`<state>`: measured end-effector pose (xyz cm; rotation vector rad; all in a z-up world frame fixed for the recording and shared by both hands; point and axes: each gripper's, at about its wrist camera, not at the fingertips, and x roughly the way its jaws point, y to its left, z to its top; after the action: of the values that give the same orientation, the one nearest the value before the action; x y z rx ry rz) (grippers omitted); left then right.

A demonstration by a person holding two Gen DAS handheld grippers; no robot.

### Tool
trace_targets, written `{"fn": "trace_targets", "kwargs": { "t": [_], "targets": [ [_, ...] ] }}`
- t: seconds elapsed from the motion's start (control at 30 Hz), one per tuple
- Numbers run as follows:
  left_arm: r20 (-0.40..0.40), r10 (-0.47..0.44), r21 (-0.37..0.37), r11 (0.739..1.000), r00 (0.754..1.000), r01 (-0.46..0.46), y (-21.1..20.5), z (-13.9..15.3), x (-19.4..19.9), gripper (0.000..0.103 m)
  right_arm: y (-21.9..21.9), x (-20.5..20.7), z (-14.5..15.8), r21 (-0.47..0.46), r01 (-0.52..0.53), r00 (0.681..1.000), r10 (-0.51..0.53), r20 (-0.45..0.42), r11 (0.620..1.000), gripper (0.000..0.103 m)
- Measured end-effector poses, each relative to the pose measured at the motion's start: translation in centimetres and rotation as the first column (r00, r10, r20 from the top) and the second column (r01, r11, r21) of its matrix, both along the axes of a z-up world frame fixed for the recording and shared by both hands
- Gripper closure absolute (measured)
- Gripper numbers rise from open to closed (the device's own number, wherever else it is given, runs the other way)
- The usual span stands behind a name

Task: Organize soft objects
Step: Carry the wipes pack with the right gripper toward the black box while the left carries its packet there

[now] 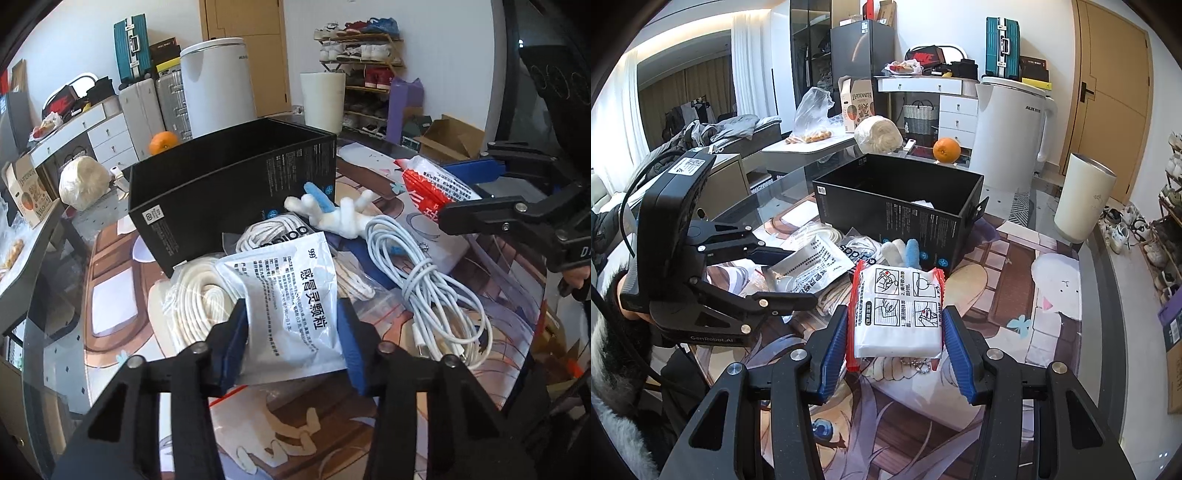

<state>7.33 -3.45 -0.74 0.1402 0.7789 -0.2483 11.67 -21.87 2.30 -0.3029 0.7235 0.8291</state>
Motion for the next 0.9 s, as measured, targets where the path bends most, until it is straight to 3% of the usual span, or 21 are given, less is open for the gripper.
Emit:
{"fn": "trace_targets", "kwargs": {
  "t": [0.33, 0.9],
  "targets": [
    [0.034, 0.033, -0.057, 0.998, 0.999, -0.031, 1.3, 0.7, -0.8, 0.066, 0.3, -0.1, 0.2, 0.001, -0.006, 1.0, 0.006, 0.006, 1.0, 0.053],
    [0.172, 0.129, -0.125, 0.986, 0.977, -0.108, 3.4, 5.1, -0.2, 0.066, 2.3, 1.2, 1.7, 0.054, 0.022, 0.998, -0.024, 0.05, 0.998, 0.053]
  ]
}}
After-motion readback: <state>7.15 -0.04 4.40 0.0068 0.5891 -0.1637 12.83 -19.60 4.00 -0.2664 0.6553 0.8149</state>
